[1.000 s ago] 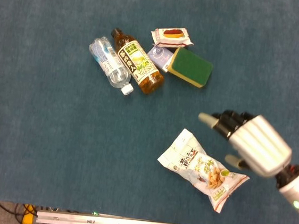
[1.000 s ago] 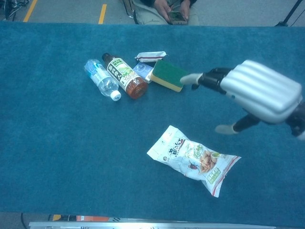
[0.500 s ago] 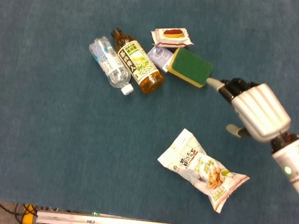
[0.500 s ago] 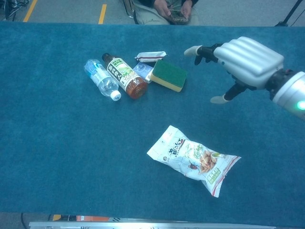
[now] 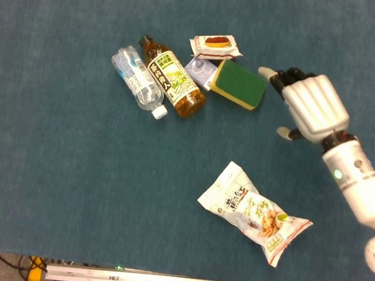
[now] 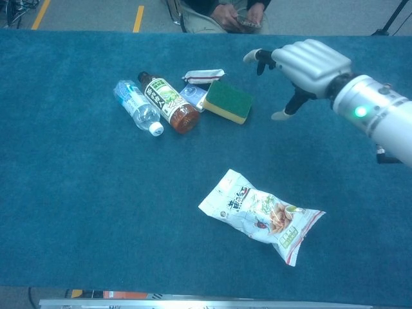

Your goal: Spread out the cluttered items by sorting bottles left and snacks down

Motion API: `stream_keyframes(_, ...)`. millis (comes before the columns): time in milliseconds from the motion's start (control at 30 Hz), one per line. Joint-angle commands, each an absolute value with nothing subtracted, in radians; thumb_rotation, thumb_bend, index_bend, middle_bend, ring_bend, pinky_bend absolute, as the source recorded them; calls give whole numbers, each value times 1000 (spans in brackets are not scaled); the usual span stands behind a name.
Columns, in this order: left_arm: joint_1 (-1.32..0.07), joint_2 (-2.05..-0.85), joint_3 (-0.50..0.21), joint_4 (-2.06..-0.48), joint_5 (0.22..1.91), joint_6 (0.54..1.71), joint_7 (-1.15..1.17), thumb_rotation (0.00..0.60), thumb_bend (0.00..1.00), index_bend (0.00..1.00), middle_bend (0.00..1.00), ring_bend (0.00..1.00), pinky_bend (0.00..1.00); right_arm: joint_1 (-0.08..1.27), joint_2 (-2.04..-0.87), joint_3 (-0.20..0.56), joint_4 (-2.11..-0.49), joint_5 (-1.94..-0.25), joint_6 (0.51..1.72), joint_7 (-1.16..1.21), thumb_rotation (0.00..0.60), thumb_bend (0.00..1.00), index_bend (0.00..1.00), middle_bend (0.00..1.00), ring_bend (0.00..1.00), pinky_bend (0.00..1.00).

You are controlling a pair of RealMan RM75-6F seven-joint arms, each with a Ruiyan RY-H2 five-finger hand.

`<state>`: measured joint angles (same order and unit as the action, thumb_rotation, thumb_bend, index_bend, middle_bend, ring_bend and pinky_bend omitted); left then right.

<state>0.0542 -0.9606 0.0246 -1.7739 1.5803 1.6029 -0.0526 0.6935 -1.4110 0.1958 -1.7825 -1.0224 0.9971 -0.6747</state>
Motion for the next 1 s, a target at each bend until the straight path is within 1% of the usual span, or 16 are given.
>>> stream_keyframes(33, 55, -959, 25, -1773, 1581, 1604, -54, 600, 256, 202, 147, 54, 162, 759, -1464, 232, -1720, -907, 973, -725, 600, 0, 139, 286, 227, 431)
stream_keyframes(200, 59, -957, 25, -1770, 1579, 1608, -58, 600, 256, 202, 147, 54, 162, 828, -1511, 251, -1664, -797, 954, -765, 600, 0, 88, 251, 196, 410)
stream_keyframes(367, 61, -953, 24, -1768, 1572, 1607, -64, 600, 256, 202, 147, 54, 161, 889, -1565, 265, -1597, -714, 944, -782, 600, 0, 87, 248, 187, 387)
stream_keyframes(600, 67, -948, 23, -1759, 1553, 1606, -77, 600, 256, 202, 147, 54, 162, 962, -1627, 305, -1492, -637, 927, -765, 600, 3, 87, 248, 185, 387)
stream_keyframes(867, 83, -942, 26, -1747, 1536, 1613, -96, 600, 256, 202, 147, 54, 161, 1057, -1708, 344, -1353, -562, 896, -754, 600, 160, 87, 270, 185, 387)
stream_keyframes(1000, 93, -939, 28, -1743, 1527, 1619, -102, 600, 257, 202, 147, 54, 162, 1102, -1751, 358, -1271, -532, 867, -744, 600, 204, 104, 289, 193, 387)
